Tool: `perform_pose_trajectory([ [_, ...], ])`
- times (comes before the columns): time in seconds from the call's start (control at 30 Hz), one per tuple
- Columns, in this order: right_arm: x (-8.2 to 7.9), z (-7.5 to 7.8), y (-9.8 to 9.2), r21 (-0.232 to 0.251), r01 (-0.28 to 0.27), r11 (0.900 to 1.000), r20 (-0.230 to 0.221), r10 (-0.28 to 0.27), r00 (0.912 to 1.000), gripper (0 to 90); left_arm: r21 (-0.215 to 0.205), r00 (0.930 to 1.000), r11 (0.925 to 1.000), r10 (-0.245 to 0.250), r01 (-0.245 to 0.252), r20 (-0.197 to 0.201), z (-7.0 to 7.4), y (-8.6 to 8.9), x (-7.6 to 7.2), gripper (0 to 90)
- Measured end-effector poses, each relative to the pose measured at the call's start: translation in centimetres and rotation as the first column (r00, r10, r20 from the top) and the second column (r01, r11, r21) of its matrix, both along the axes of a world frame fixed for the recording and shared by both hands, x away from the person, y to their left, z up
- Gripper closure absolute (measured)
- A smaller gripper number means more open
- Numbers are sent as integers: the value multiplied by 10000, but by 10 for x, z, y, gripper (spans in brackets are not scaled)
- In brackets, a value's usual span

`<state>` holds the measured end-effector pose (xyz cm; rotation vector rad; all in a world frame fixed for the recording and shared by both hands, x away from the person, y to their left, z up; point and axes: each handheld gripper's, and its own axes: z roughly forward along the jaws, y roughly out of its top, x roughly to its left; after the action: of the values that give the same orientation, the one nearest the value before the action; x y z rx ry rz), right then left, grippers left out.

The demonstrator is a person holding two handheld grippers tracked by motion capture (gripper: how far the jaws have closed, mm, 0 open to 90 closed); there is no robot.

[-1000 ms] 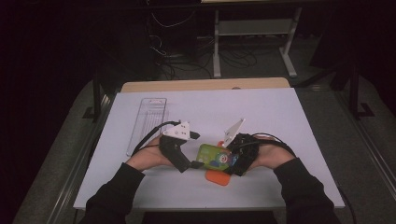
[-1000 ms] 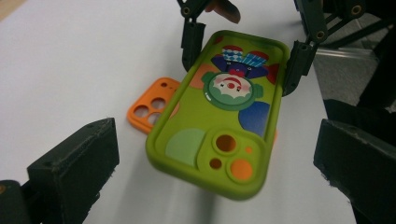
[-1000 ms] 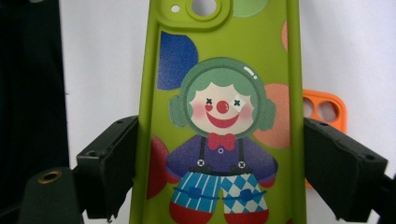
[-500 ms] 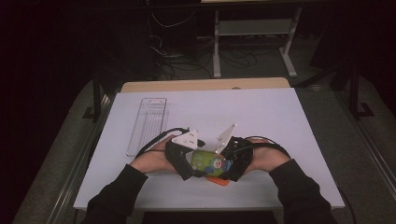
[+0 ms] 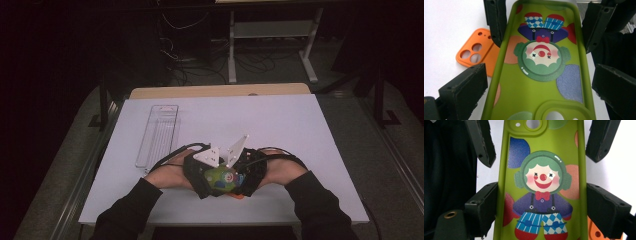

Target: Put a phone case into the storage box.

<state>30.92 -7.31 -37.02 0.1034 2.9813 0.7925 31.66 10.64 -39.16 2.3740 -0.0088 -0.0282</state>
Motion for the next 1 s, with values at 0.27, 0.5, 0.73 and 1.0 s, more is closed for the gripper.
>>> perform_pose_trajectory([
  [0.27,-1,1,2,-34,-152,9999,54,152,9999,151,143,10000,9999,-37,38,-83,-4,-2,-3,73],
  [0.5,-1,1,2,14,-209,9998,73,209,9998,151,32,9998,10000,-89,89,-171,-3,0,-2,126],
  [0.73,-1,2,2,110,-230,9997,-1,230,9997,151,39,9994,9994,-340,340,106,-1,2,-1,140],
  [1.0,0,2,0,345,-321,9989,42,319,9995,145,13,9995,9995,-307,307,-12,0,2,-1,149],
])
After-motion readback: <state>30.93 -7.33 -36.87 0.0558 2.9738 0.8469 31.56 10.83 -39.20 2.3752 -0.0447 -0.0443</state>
